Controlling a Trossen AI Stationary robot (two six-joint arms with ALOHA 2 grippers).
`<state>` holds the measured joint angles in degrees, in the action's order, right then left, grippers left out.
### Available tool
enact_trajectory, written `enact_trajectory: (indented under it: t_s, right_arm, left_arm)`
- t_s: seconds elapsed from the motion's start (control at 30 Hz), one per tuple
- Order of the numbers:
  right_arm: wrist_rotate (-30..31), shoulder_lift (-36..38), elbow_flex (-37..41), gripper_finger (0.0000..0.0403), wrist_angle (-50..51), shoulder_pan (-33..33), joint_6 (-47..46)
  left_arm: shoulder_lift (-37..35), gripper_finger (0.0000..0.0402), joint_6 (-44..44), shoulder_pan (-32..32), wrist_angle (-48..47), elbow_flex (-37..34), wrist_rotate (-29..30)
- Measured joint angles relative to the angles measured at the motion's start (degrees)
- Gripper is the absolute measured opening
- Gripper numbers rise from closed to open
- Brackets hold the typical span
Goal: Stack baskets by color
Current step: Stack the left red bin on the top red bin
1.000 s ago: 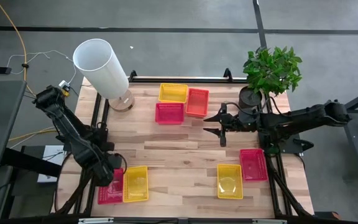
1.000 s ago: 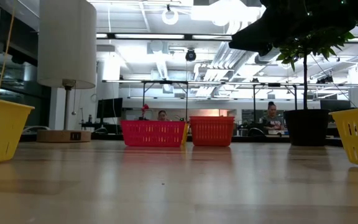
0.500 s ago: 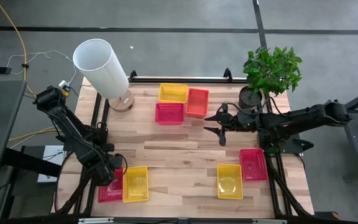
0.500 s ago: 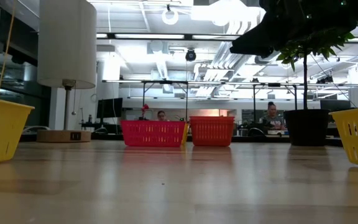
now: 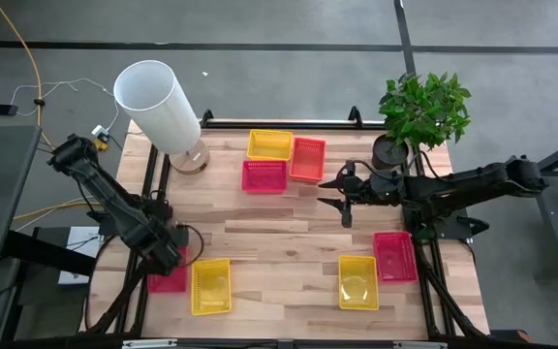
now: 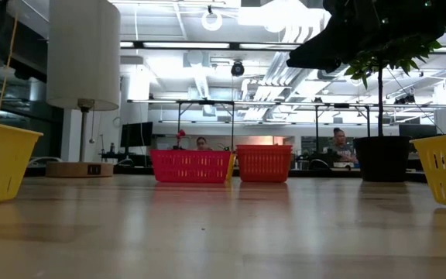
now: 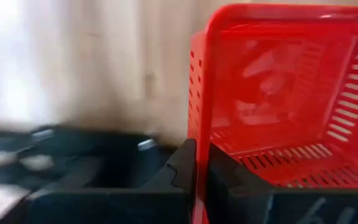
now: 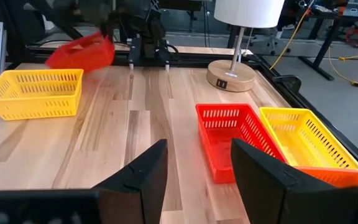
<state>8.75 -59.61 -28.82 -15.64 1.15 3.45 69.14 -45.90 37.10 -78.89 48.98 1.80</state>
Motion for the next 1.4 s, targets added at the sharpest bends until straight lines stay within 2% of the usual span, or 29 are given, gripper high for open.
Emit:
enact_trajectory:
  t_s: [0.1,0.17,0.27,0.33,0.4,0.47,0.53,0.63,0.73,0.8,0.97,1.03,1.17,1.27,1.4]
  right_arm:
    - [0.0,0.0,0.0,0.0162,0.15,0.0,0.0]
    - [-0.02,0.0,0.0,0.0162,0.17,0.0,0.0]
    - [-0.02,0.0,0.0,0.0162,0.17,0.0,0.0]
    - [-0.02,0.0,0.0,0.0162,0.31,0.0,0.0]
    - [-0.02,0.0,0.0,0.0162,0.35,0.0,0.0]
    - [-0.02,0.0,0.0,0.0162,0.42,0.0,-0.29]
    - [-0.04,0.0,0.0,0.0162,0.42,0.01,-1.02]
    - [-0.04,0.0,0.0,0.0162,0.42,0.0,-1.93]
    - [-0.04,0.0,0.0,0.0162,0.43,0.0,-1.95]
    - [-0.04,0.0,0.0,0.0162,0.44,-0.07,-1.66]
    - [-0.09,0.0,0.0,0.0162,0.42,-1.13,-1.86]
    - [0.16,0.0,0.0,0.0162,0.42,-1.66,-2.51]
    - [1.32,-0.01,0.0,0.0162,0.42,-2.83,-3.51]
    - [2.35,0.0,0.0,0.0162,0.39,-3.51,-3.48]
    - [2.84,0.0,0.0,0.0162,0.41,-4.57,-4.97]
  left_arm:
    - [-0.8,0.0001,-0.41,-1.57,-8.71,7.36,6.21]
    - [-1.53,0.0001,-1.28,-2.5,-11.13,12.14,13.16]
    - [-3.93,0.0,0.07,-4.17,-8.99,17.23,27.71]
    - [-5.24,0.0,0.06,-5.71,-5.83,19.24,39.53]
    - [-6.17,0.0,-0.45,-7.85,-2.24,19.26,51.14]
    - [-7.08,0.0,-4.57,-10.37,2.14,18.42,62.18]
    - [-8.32,0.0,-10.11,-13.0,4.62,16.53,67.19]
    - [-9.04,0.0,-13.95,-17.85,8.97,12.39,66.53]
    - [-9.11,0.0,-14.73,-21.71,18.48,6.11,62.01]
    - [-9.28,0.0,-11.92,-23.76,28.65,1.23,58.95]
    - [-7.59,0.0,-0.02,-30.23,62.14,-11.02,47.14]
    - [-6.64,0.0,2.15,-34.09,69.32,-13.34,44.05]
    - [-4.35,0.0,1.3,-43.08,69.46,-13.62,37.41]
    - [-2.73,0.0,0.06,-49.4,69.55,-13.56,29.74]
    - [0.48,0.0,-4.52,-55.08,66.8,-13.54,23.07]
